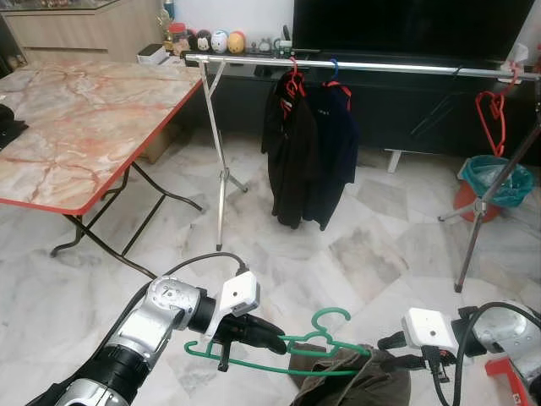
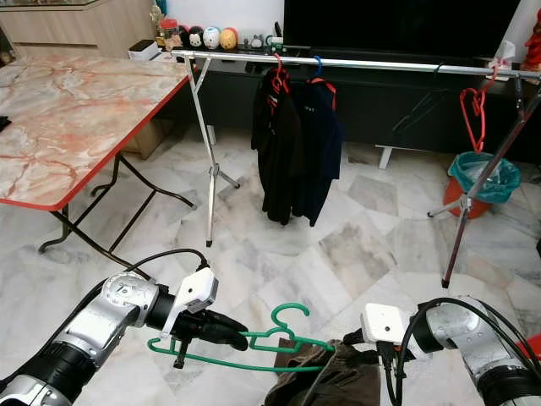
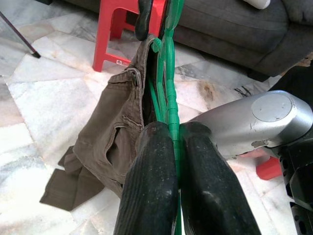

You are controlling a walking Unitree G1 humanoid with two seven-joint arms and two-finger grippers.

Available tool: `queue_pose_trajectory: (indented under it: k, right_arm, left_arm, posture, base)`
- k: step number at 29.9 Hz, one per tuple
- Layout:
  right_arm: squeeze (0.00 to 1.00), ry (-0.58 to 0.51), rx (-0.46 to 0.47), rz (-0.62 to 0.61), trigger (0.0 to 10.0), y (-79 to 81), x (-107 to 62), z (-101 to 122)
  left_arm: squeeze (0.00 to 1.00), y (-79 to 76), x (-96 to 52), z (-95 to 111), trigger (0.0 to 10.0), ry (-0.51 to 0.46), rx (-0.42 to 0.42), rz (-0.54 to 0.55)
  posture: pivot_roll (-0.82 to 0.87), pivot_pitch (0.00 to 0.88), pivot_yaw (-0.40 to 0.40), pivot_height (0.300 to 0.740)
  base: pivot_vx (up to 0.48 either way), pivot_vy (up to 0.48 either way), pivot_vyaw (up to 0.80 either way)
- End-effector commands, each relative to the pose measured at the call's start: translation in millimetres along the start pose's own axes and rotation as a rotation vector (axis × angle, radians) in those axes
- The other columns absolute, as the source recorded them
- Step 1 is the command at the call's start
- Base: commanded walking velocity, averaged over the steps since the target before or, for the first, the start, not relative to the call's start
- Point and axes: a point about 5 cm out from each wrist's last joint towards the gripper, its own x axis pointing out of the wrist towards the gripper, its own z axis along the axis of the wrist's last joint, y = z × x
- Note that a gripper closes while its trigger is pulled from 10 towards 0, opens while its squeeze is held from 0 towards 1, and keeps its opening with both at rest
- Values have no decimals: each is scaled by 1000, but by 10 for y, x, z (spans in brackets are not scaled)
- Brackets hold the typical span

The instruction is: Hang hanger

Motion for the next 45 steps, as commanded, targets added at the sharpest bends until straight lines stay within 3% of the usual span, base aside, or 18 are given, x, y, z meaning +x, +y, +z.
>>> queue_pose_trajectory:
  k: [1,12,24,30,45]
  right_arm:
    - [0,-2,-17,8,0,-25,16,34]
    - [0,-5,-22,11,0,-46,27,59]
    - [0,-84,-50,-25,0,-144,-1,215]
    - [0,-156,-78,-58,0,-229,-23,359]
    - [0,-198,-114,-117,0,-348,-141,502]
  left_arm:
    - [0,13,0,74,10000,-25,28,-6]
    - [0,14,5,80,10000,-28,28,-5]
    - [0,7,18,57,10000,-18,26,-9]
    - [0,-1,34,6,10000,18,27,-10]
    - [0,-30,22,-103,10000,84,16,-23]
  posture:
    - [73,0,-10,740]
    - [74,0,-11,740]
    - [73,0,-10,740]
    - [73,0,-10,740]
    - [71,0,-10,740]
  base:
    - [0,0,0]
    - [0,0,0]
    - [0,0,0]
    - [0,0,0]
    - [0,0,0]
